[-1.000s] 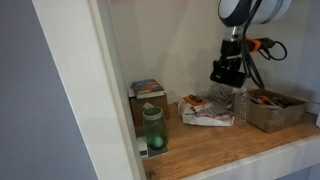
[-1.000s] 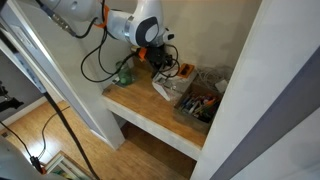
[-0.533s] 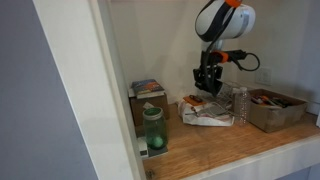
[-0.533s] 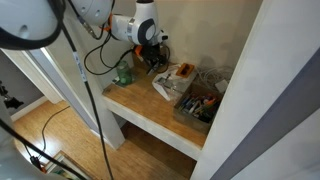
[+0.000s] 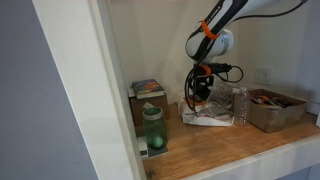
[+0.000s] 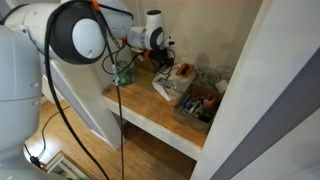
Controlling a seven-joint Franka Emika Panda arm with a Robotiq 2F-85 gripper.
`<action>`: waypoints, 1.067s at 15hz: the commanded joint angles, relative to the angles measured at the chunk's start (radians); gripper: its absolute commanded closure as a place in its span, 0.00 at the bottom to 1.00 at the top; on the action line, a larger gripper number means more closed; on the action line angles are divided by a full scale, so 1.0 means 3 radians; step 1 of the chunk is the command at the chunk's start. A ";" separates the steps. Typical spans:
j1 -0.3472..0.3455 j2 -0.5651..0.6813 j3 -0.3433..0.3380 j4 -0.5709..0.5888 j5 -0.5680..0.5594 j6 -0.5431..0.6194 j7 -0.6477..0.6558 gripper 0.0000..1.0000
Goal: Remove the black object from the box
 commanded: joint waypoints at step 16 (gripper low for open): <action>-0.0187 0.1178 -0.0104 0.1485 0.0005 -0.0675 -0.0043 0.74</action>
